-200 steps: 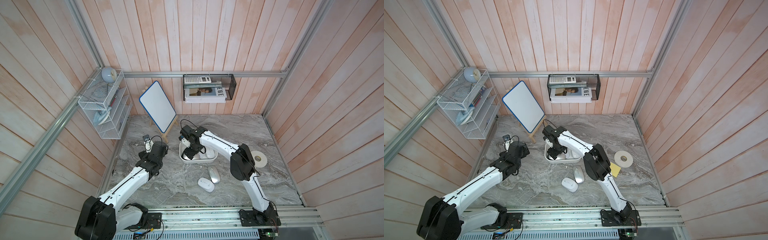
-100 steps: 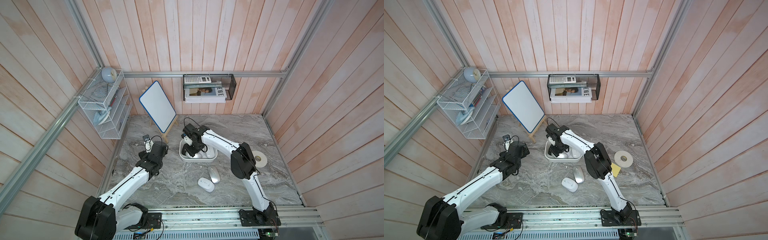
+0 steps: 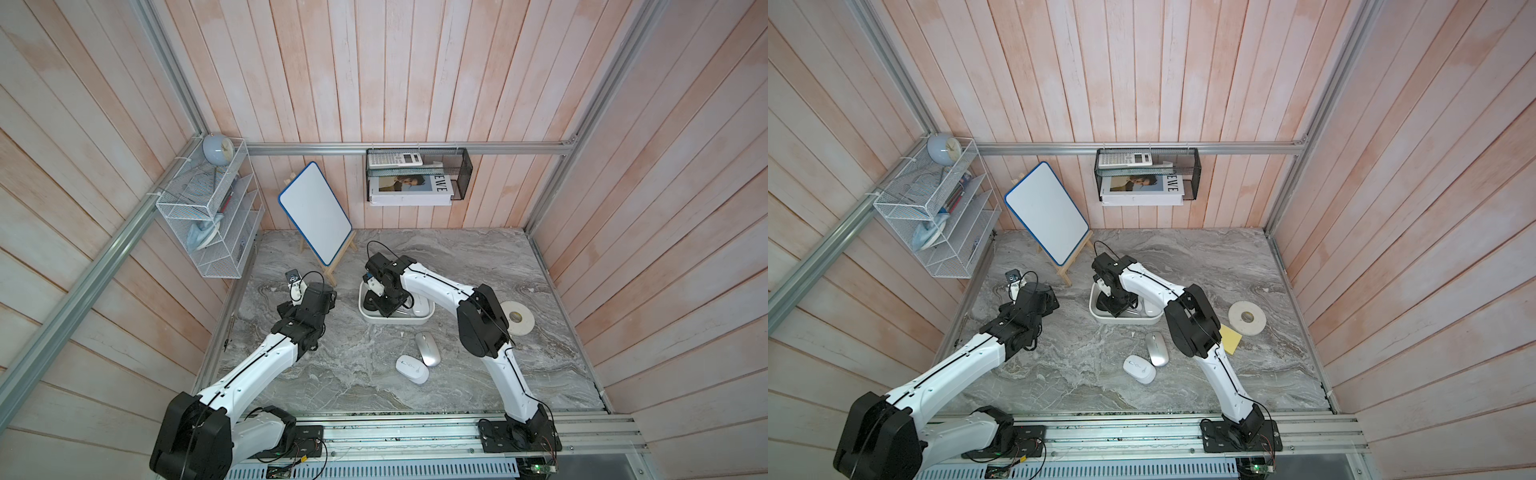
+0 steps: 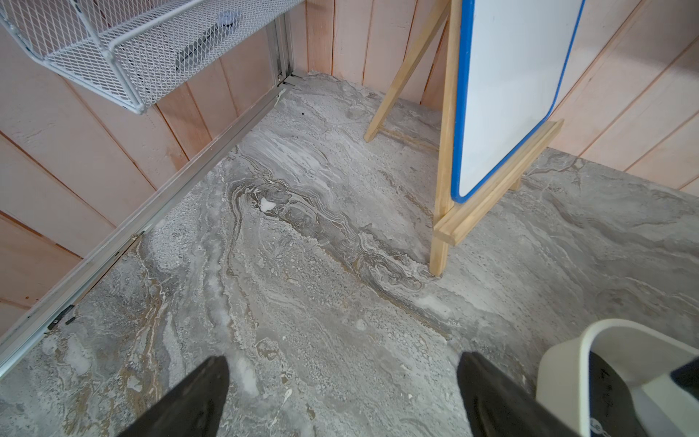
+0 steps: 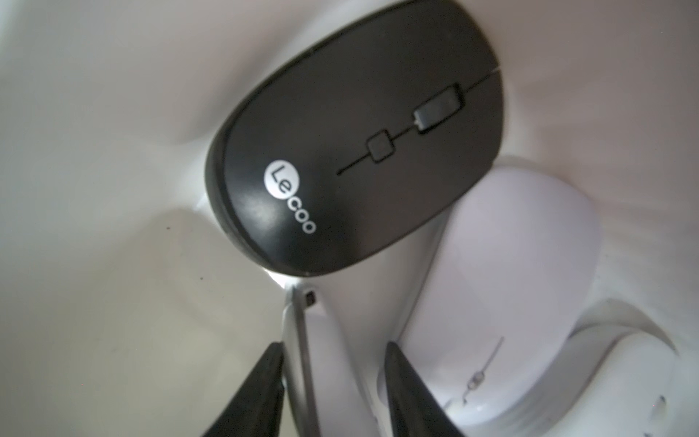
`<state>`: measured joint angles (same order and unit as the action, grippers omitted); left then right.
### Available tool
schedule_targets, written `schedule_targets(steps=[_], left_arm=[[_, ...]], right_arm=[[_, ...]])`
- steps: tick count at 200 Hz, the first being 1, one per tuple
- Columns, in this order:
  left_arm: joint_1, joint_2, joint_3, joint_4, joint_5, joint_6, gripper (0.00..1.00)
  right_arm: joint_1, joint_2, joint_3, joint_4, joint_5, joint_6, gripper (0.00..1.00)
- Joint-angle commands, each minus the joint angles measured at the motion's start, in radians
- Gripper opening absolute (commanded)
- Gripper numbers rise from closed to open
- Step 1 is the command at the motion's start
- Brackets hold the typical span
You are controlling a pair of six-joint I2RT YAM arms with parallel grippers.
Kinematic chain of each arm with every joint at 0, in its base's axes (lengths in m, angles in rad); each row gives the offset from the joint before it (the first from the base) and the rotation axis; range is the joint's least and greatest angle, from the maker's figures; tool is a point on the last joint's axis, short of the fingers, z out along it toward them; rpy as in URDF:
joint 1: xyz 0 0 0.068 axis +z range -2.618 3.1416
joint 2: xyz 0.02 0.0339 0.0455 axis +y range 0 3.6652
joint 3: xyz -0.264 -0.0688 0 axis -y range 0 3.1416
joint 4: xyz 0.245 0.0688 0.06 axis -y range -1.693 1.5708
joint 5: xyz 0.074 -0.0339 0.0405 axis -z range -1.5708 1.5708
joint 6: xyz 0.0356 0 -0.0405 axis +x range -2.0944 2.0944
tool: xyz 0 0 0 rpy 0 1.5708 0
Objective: Take out the mouse from the storage box
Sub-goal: Pick up the mouse from the storage box.
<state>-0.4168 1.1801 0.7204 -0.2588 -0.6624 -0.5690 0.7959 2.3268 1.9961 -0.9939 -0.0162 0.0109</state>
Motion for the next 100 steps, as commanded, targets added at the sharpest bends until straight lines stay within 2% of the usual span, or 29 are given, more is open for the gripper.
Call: schedule_targets(steps=[1, 42, 100], left_arm=[[0.008, 0.005, -0.015, -0.003, -0.013, -0.001, 1.00], [0.007, 0.011, -0.011, -0.006, -0.009, 0.000, 1.00], [0.007, 0.006, -0.011, -0.007, -0.009, 0.001, 1.00]], right_arm=[[-0.002, -0.013, -0.018, 0.000, 0.007, 0.005, 0.36], [-0.002, -0.058, -0.022, 0.001, 0.016, 0.008, 0.23], [-0.011, -0.098, -0.019, 0.001, 0.043, 0.038, 0.17]])
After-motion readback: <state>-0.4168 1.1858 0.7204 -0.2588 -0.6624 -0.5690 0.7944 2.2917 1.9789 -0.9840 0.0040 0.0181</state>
